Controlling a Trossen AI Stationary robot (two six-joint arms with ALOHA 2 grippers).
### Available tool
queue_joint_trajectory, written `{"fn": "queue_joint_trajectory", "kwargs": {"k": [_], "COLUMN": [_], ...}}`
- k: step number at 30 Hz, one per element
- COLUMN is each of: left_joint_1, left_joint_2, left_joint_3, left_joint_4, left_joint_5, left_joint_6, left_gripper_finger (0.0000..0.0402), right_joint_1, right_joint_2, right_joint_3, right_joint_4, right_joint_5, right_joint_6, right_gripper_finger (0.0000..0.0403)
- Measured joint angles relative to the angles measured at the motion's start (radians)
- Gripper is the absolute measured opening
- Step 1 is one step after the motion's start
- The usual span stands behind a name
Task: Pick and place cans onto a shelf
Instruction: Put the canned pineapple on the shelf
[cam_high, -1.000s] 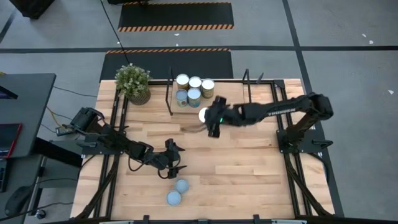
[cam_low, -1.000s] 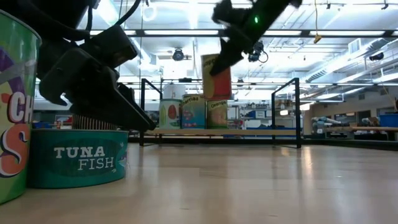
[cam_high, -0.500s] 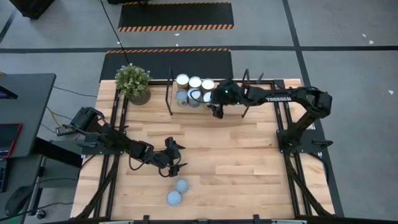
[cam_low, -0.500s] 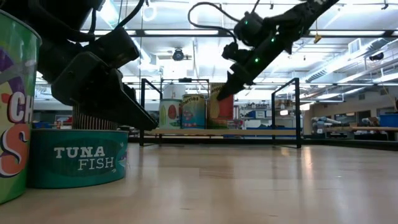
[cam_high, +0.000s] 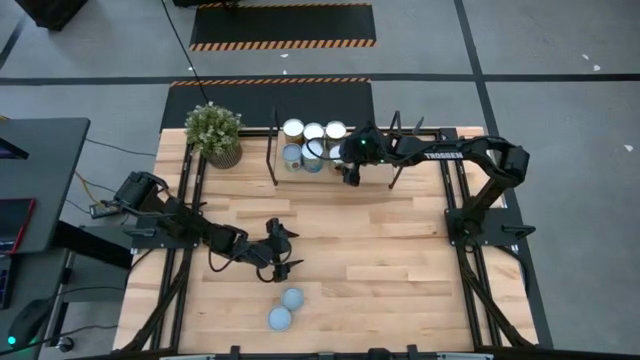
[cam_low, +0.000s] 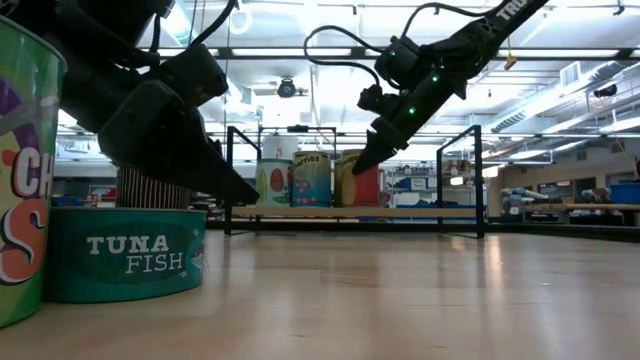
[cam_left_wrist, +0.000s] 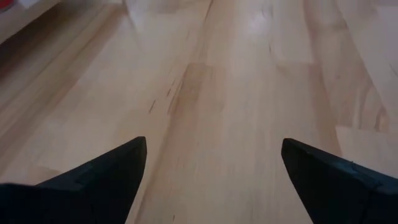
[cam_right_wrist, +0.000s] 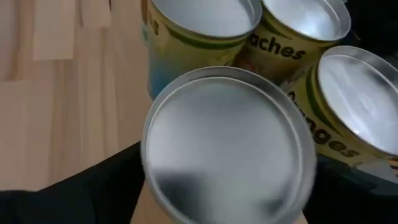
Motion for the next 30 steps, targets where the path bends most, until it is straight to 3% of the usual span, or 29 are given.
{"fn": "queue_joint_trajectory", "kwargs": {"k": [4,11,24,30], "left_joint_1": [0.000,-0.003,-0.002,-0.002], "left_joint_2": [0.000,0.000,0.000,0.000], "left_joint_3": [0.000,0.000,0.000,0.000], "left_joint_4": [-0.004,-0.005,-0.005,-0.005], "left_joint_5": [0.005,0.011,0.012,0.012], "left_joint_6": [-0.001,-0.005,0.000,0.000], "left_gripper_finger": [0.0378,0.0378,0.0378,0.0378], "right_joint_1": [0.002,0.021,0.028,0.028], "right_joint_2": [0.000,-0.002,-0.002,-0.002], "right_joint_3": [0.001,0.077,0.087,0.087], "right_joint_4": [-0.024,-0.223,-0.339,-0.321], "right_joint_5": [0.007,0.050,0.424,0.440], "right_joint_6": [0.002,0.000,-0.008,-0.001], "right_gripper_finger": [0.0395,0.0394,0.0394,0.0394]}}
